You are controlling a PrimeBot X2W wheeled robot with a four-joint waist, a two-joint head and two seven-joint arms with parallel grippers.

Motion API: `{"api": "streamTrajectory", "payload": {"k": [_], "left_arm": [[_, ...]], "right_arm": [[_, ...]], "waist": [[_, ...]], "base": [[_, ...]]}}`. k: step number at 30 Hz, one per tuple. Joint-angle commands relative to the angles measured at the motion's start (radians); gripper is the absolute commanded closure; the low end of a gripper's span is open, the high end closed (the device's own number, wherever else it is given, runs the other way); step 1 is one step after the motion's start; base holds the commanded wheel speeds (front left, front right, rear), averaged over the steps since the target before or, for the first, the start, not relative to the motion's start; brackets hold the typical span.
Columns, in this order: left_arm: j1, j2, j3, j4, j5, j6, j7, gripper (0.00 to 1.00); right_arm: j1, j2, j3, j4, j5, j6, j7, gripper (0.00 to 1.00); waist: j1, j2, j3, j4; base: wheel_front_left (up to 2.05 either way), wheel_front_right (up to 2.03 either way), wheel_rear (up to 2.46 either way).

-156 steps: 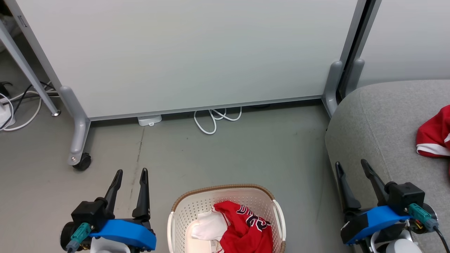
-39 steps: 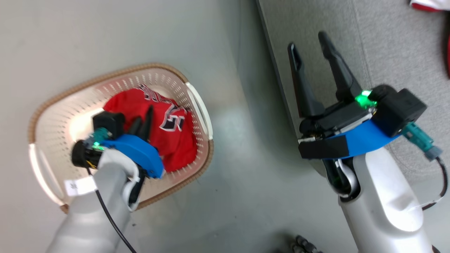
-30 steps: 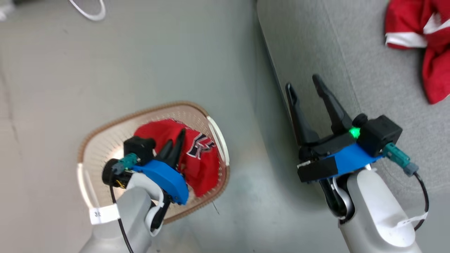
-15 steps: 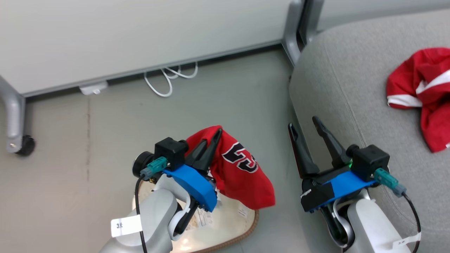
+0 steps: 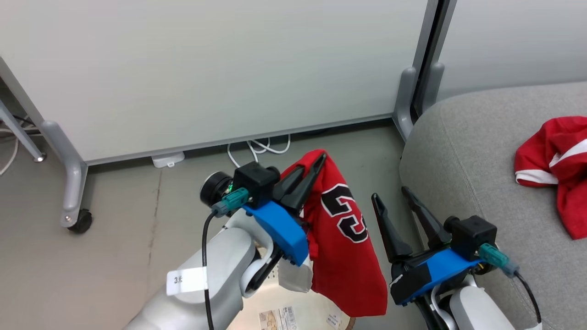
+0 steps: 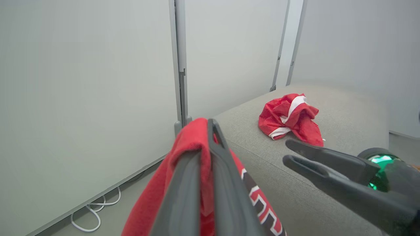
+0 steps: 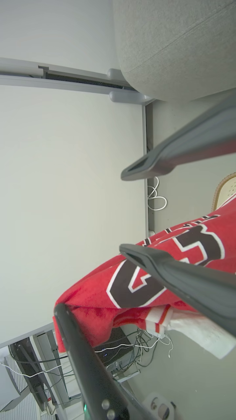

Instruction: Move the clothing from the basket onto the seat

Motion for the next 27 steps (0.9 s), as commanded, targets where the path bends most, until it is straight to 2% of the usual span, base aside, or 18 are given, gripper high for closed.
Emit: {"api": "streamTrajectory", "payload": {"k": [1, 15, 27], "left_arm": [[-0.032, 0.0, -0.014, 0.001, -0.012, -0.003, -0.005, 1.0], [-0.065, 0.003, -0.062, -0.001, -0.062, -0.002, -0.005, 1.0], [-0.075, -0.01, -0.072, -0.006, -0.058, -0.002, -0.005, 1.0]], "right_arm": [[0.02, -0.001, 0.007, 0.002, -0.001, 0.0, 0.003, 0.0], [0.015, -0.001, 0.054, 0.002, 0.009, 0.0, 0.015, 0.0], [-0.111, -0.001, 0.162, 0.047, 0.033, 0.0, 0.067, 0.0]], "waist": [[0.0002, -0.0001, -0.011, 0.005], [0.0002, -0.0001, -0.006, 0.003], [0.0002, -0.0001, 0.025, 0.004]], "base": [[0.0, 0.0, 0.0], [0.0, 0.0, 0.0], [0.0, 0.0, 0.0]]}}
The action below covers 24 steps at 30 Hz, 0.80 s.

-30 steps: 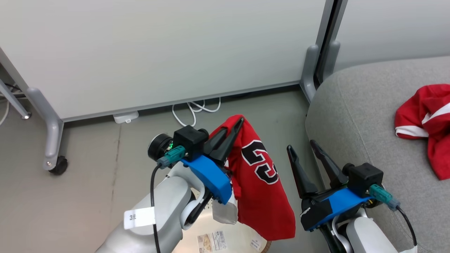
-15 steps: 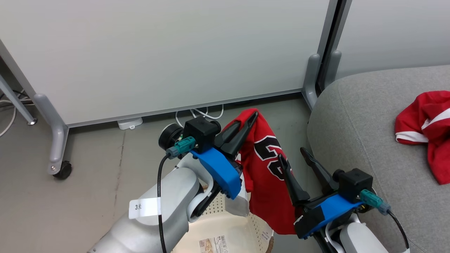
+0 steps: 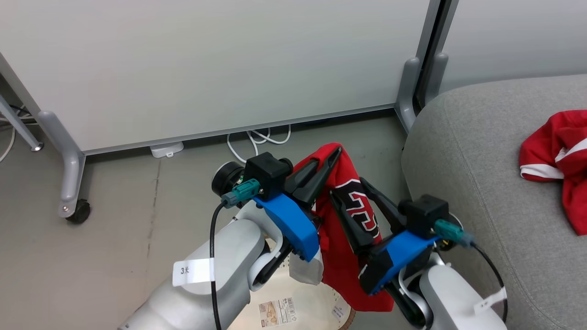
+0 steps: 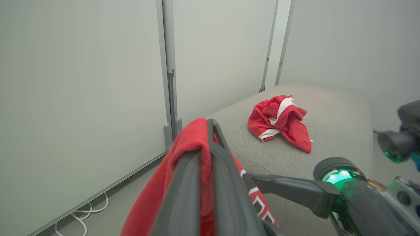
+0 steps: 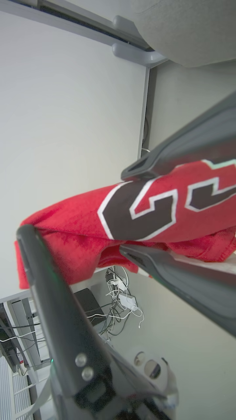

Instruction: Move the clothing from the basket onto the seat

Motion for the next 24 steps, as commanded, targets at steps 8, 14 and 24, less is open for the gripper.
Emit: {"api": "streamTrajectory", "payload": {"k": [8, 14, 24], "left_arm": [[-0.025, -0.008, -0.017, -0.005, -0.004, -0.002, -0.005, 1.0], [-0.036, -0.007, -0.024, -0.004, -0.011, -0.002, -0.005, 1.0], [-0.041, -0.005, -0.028, -0.001, -0.016, -0.002, -0.005, 1.0]], "right_arm": [[-0.129, -0.001, 0.042, 0.154, 0.011, 0.0, 0.044, 0.0], [-0.186, -0.001, 0.083, 0.267, 0.055, 0.0, 0.011, 0.0], [-0.245, -0.001, 0.15, 0.408, 0.143, 0.0, -0.047, 1.0]], "waist": [[0.0, 0.0, 0.021, 0.013], [0.0, 0.0, 0.028, 0.02], [0.0, 0.0, 0.021, 0.02]], "base": [[0.0, 0.0, 0.0], [0.0, 0.0, 0.0], [0.0, 0.0, 0.0]]}}
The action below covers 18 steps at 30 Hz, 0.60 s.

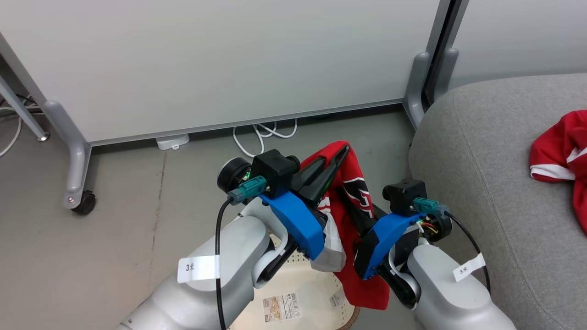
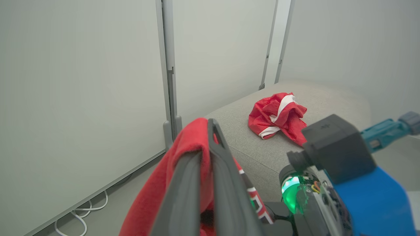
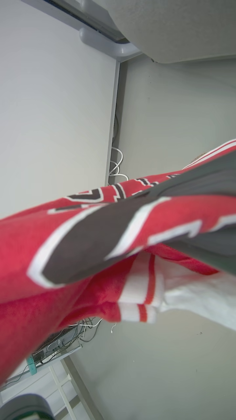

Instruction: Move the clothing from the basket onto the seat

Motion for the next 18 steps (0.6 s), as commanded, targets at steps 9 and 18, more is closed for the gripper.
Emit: {"api": "streamTrajectory", "payload": {"k": [9, 18], "left_arm": [[-0.005, 0.006, 0.012, 0.004, -0.009, -0.002, -0.005, 1.0], [0.006, 0.005, 0.013, 0.009, -0.013, -0.002, -0.005, 1.0]], "right_arm": [[-0.042, -0.001, 0.05, 0.054, 0.069, 0.0, -0.038, 1.0], [-0.064, -0.001, 0.08, 0.092, 0.101, 0.0, -0.059, 1.0]], "waist": [[-0.0001, 0.0, -0.008, -0.005], [-0.0001, 0.0, -0.01, -0.012]], "base": [[0.0, 0.0, 0.0], [0.0, 0.0, 0.0]]}}
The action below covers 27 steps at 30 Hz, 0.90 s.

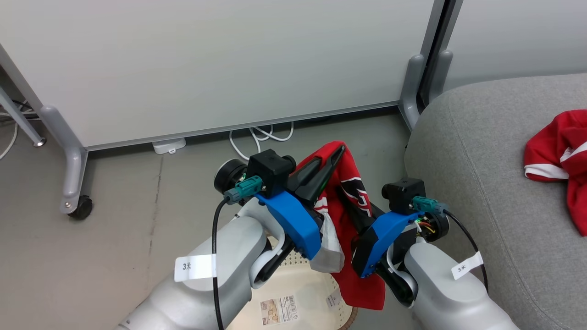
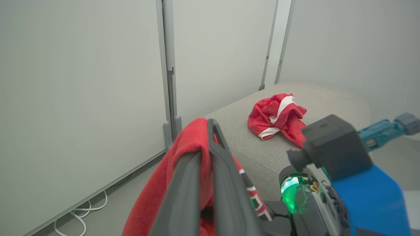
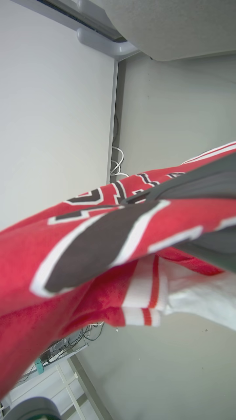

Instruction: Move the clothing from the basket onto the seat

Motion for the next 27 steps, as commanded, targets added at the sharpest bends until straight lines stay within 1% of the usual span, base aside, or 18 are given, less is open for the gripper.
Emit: {"api": "streamTrajectory", "payload": {"k": [1, 3, 4, 5, 11, 15, 23, 27], "left_arm": [[0.005, 0.001, 0.009, 0.004, -0.007, -0.002, -0.005, 1.0], [0.011, 0.002, 0.012, 0.008, -0.008, -0.002, -0.005, 0.53], [0.017, 0.003, 0.015, 0.009, -0.008, -0.002, -0.005, 0.16], [0.023, 0.004, 0.02, 0.009, -0.007, -0.002, -0.005, 0.0], [0.097, 0.031, 0.091, -0.021, 0.048, -0.002, -0.005, 0.0], [0.183, 0.056, 0.15, -0.066, 0.099, -0.002, -0.005, 0.0], [0.377, 0.11, 0.264, -0.205, 0.171, -0.002, -0.005, 0.0], [0.46, 0.125, 0.341, -0.271, 0.227, -0.002, -0.005, 0.0]], "right_arm": [[-0.015, -0.001, 0.006, 0.005, 0.013, 0.0, -0.006, 1.0], [-0.016, -0.001, 0.01, 0.003, 0.024, 0.0, -0.01, 1.0], [-0.017, -0.001, 0.013, 0.003, 0.027, 0.0, -0.01, 1.0], [-0.019, -0.001, 0.016, 0.003, 0.033, 0.0, -0.012, 1.0], [-0.029, -0.001, 0.016, 0.002, 0.048, 0.0, -0.02, 1.0], [-0.034, -0.001, 0.009, -0.006, 0.049, 0.0, -0.023, 1.0], [-0.031, -0.001, -0.028, -0.018, 0.03, 0.0, -0.023, 1.0], [-0.017, -0.001, -0.056, -0.026, 0.012, 0.0, -0.024, 1.0]], "waist": [[0.0, 0.0, -0.001, -0.001], [0.0, 0.0, -0.002, -0.003], [0.0, 0.0, -0.002, -0.004], [0.0, 0.0, -0.002, -0.006], [0.0, 0.0, 0.003, -0.01], [0.0, 0.0, 0.007, -0.013], [0.0, 0.0, 0.015, -0.019], [0.0, 0.0, 0.015, -0.017]], "base": [[0.0, 0.0, 0.0], [0.0, 0.0, 0.0], [0.0, 0.0, 0.0], [0.0, 0.0, 0.0], [0.0, 0.0, 0.0], [0.0, 0.0, 0.0], [0.0, 0.0, 0.0], [0.0, 0.0, 0.0]]}}
